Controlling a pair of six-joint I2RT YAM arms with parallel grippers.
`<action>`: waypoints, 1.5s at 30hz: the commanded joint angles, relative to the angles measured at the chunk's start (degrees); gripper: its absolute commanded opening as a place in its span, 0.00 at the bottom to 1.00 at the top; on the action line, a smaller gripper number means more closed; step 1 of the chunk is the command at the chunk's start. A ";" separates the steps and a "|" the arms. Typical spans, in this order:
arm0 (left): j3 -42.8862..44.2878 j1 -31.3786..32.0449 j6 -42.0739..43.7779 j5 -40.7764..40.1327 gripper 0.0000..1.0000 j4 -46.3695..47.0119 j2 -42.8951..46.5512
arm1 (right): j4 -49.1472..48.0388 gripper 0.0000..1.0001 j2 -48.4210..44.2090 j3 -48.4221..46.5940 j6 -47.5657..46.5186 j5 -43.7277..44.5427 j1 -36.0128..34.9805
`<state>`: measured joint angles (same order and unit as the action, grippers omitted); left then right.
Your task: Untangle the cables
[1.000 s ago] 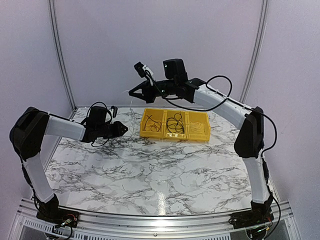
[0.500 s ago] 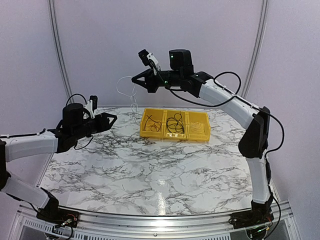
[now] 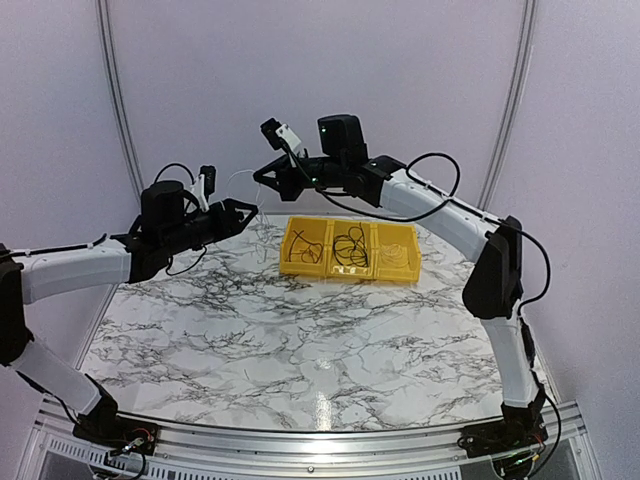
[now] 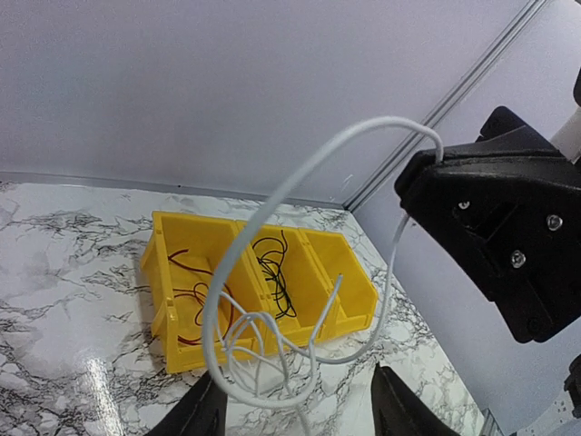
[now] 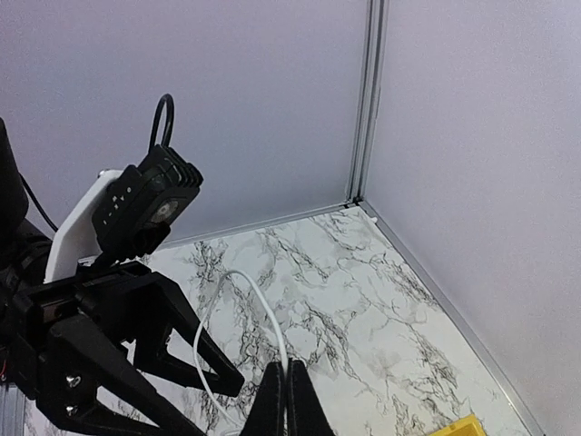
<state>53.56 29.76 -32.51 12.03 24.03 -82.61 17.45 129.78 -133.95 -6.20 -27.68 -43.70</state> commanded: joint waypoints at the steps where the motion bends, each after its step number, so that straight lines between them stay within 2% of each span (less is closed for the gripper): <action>1: 2.47 0.12 1.06 0.56 0.54 0.89 -2.10 | -0.61 0.00 0.99 -3.91 0.02 3.01 -0.73; 9: 4.18 0.04 0.95 -9.14 0.36 -0.74 -4.90 | -0.49 0.00 0.40 -4.10 0.21 2.69 -1.86; 17: 9.96 0.04 2.02 -5.84 0.34 -0.74 -9.69 | -0.62 0.00 0.56 -4.30 0.82 2.47 -2.26; 25: 9.99 0.04 1.83 -6.93 0.23 -0.74 -11.05 | -1.10 0.00 0.48 -5.34 1.54 2.67 -2.34; 36: 5.80 0.04 0.03 -4.31 0.22 -0.74 -11.57 | -1.28 0.00 0.47 -5.88 1.25 3.52 -2.39; 42: -2.01 -0.21 -0.22 -8.22 0.40 -2.90 -4.90 | -0.77 0.00 0.48 -4.64 -0.02 5.16 -2.39; 45: -6.05 -0.23 0.20 -9.12 0.44 -3.11 -0.97 | -0.58 0.00 0.48 -4.24 -0.14 5.45 -2.37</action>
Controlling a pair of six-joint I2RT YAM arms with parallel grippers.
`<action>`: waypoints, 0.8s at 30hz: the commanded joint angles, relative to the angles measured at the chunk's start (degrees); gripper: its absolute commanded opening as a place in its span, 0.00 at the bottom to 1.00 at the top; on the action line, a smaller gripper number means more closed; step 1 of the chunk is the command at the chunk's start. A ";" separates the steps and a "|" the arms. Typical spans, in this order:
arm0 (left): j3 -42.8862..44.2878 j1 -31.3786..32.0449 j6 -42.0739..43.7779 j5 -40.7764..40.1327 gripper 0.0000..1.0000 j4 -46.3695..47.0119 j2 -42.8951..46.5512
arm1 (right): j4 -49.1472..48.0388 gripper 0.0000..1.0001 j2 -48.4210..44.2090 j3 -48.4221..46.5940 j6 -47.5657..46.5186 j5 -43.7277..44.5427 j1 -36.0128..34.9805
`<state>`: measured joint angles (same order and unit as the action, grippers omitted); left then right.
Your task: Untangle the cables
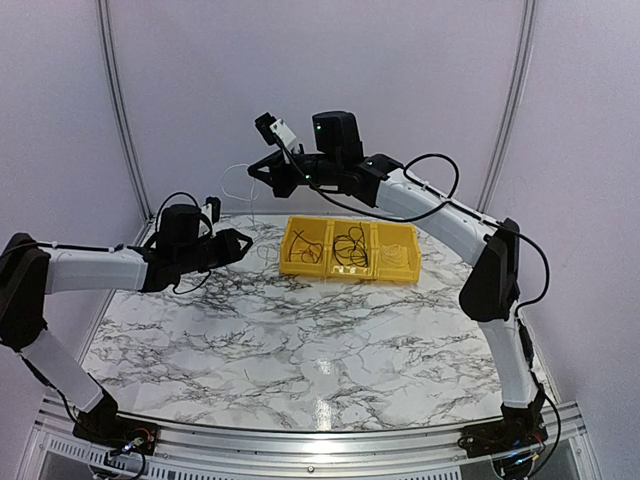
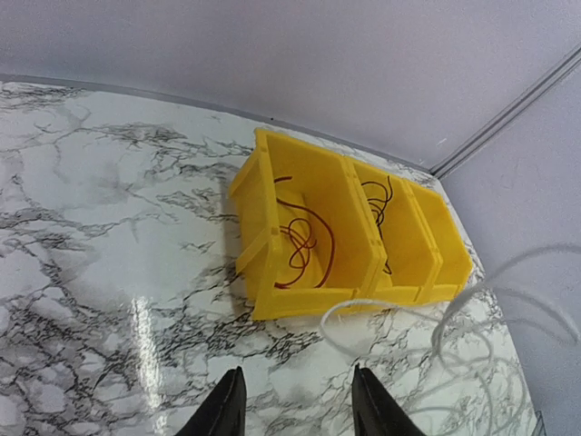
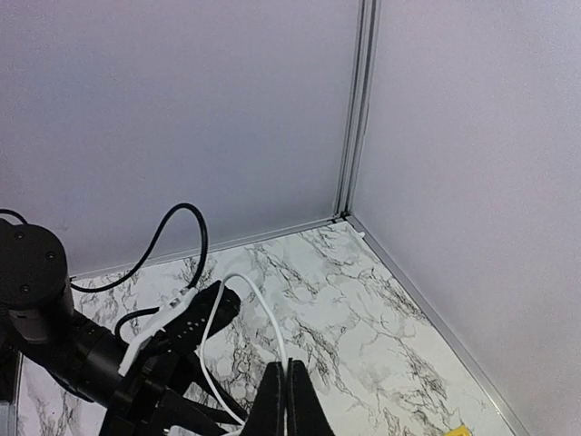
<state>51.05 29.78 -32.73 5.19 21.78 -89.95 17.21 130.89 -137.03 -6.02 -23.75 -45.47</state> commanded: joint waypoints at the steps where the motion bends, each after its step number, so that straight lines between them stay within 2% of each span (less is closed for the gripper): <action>1: -4.21 -0.25 0.73 -2.16 0.44 -0.82 7.40 | -0.40 0.00 -0.63 -1.14 -0.26 1.30 -0.62; 7: -3.28 -0.25 5.04 -2.02 0.48 -0.69 10.09 | -0.60 0.00 -0.07 -1.01 0.51 -0.23 -0.58; 12: -0.38 -0.25 7.56 -0.79 0.48 -0.73 7.65 | -0.69 0.00 0.08 -1.28 0.92 -1.34 -0.66; 24: 4.06 -0.25 7.16 2.57 0.48 -0.18 0.98 | -0.75 0.00 -0.02 -1.57 1.69 -3.90 -0.69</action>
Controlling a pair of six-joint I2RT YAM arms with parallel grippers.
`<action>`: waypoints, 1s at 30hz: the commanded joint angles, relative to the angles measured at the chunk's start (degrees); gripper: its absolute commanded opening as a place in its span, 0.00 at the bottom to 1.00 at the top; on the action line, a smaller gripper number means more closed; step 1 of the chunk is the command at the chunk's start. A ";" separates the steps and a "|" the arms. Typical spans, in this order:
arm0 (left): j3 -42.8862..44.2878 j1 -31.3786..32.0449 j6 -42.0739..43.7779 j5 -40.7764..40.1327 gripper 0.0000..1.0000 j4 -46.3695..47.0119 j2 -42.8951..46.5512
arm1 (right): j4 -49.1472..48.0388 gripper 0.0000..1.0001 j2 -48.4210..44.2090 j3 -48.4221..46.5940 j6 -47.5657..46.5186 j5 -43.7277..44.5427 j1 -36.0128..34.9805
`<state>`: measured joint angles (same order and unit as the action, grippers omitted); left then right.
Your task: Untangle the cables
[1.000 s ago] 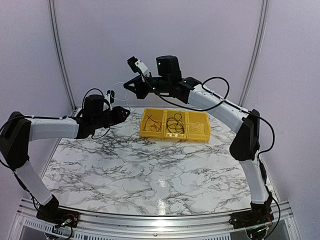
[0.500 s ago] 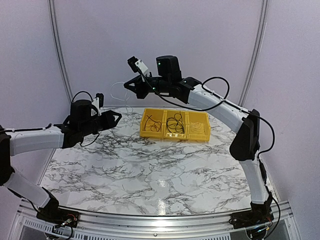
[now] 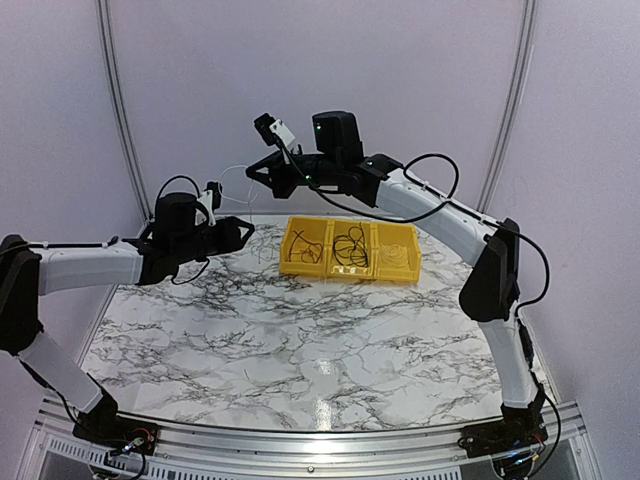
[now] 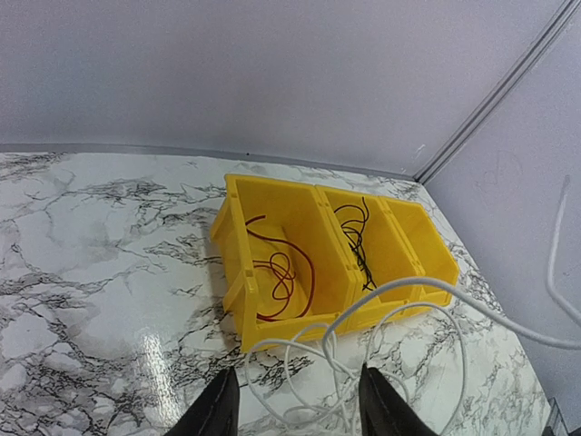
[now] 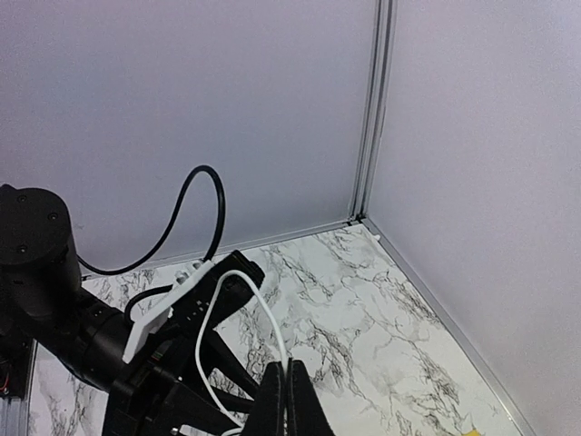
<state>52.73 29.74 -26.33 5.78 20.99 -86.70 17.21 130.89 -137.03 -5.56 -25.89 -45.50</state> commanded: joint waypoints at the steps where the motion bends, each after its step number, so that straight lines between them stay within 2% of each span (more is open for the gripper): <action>1: 2.64 -0.21 0.65 2.23 0.48 0.75 -2.70 | -0.77 0.00 -0.02 -1.63 1.25 -1.93 -0.63; 9: 2.30 -0.18 -0.94 6.26 0.48 2.63 -5.01 | -1.27 0.00 0.19 -2.03 1.34 -1.82 -0.81; 17: 3.08 -0.20 -3.61 2.25 0.46 3.24 -11.08 | -1.83 0.00 0.21 -3.23 2.88 -4.09 -1.00; 19: 3.08 -0.21 -3.81 1.97 0.40 4.45 -13.23 | -2.59 0.00 -0.27 -3.64 3.82 -5.52 -1.00; 22: 3.15 -0.16 -3.84 2.78 0.27 6.77 -16.47 | -3.74 0.00 -1.63 -3.94 4.67 -6.77 -1.00; 30: 1.42 -0.20 -3.34 6.12 0.09 8.48 -21.85 | -8.08 0.00 -6.92 -5.32 5.28 -7.12 -0.32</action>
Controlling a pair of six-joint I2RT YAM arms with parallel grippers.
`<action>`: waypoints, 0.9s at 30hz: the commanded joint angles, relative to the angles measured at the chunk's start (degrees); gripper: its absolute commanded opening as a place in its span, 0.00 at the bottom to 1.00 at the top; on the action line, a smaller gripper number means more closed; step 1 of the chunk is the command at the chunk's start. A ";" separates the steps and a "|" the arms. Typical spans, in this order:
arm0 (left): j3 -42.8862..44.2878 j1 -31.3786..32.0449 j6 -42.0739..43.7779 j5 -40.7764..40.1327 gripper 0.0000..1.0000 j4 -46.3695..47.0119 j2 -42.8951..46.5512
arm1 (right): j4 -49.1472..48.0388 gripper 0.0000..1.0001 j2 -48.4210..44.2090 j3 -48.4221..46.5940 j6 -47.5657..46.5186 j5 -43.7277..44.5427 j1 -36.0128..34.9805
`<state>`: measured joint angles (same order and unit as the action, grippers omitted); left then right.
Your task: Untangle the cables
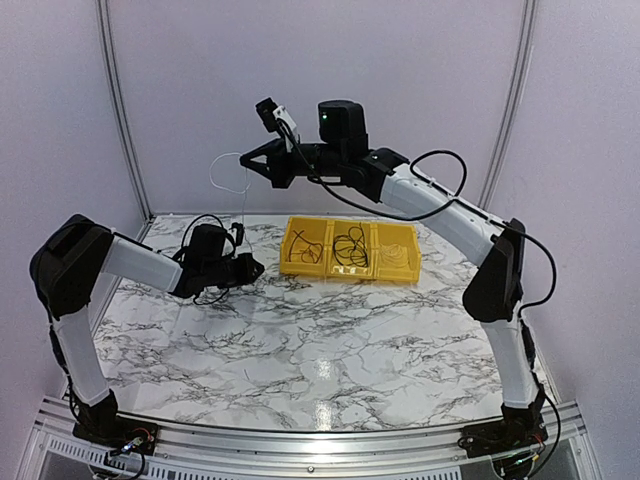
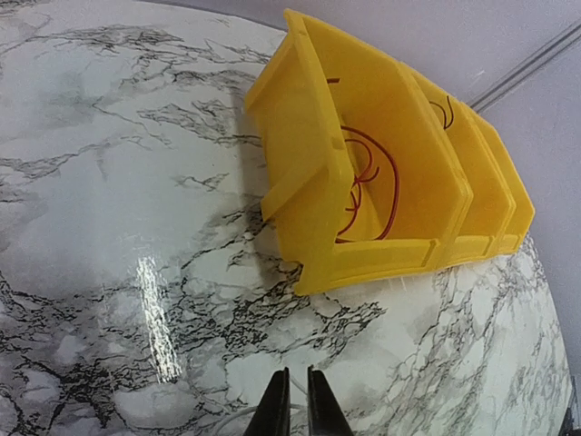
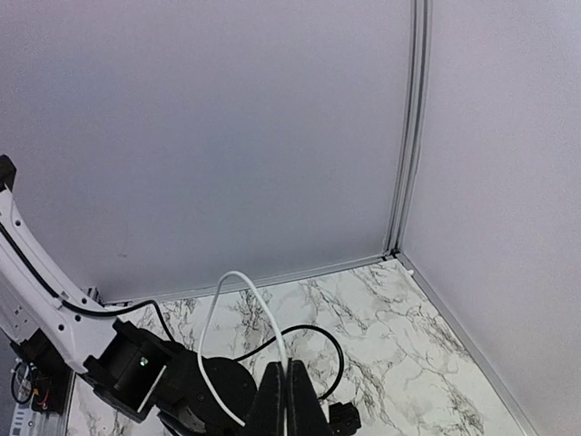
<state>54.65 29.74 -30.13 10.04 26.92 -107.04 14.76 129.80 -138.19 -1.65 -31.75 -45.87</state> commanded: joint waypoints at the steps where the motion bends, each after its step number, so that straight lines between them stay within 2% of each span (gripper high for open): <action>1: -0.96 -0.20 0.55 2.02 0.07 2.71 -1.77 | -6.15 0.00 -6.44 -4.45 2.42 -1.10 0.26; 7: -3.67 -0.20 1.05 3.49 0.05 2.97 -3.05 | -11.86 0.00 -9.47 -6.11 7.86 0.61 3.20; 18: -7.45 -0.21 1.22 4.12 0.10 2.94 -2.80 | -11.50 0.00 -13.51 -7.20 2.83 3.68 7.15; 23: -8.17 -0.21 1.00 3.97 0.11 2.94 -1.30 | -9.22 0.00 -15.98 -2.76 2.24 4.89 11.03; 27: -8.37 -0.20 0.41 4.26 0.15 2.51 0.87 | -6.54 0.00 -20.30 5.67 -0.42 5.35 15.22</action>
<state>46.96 29.74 -29.41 13.52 30.17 -109.32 4.34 112.57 -138.47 0.67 -28.21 -34.68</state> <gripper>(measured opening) 0.130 0.017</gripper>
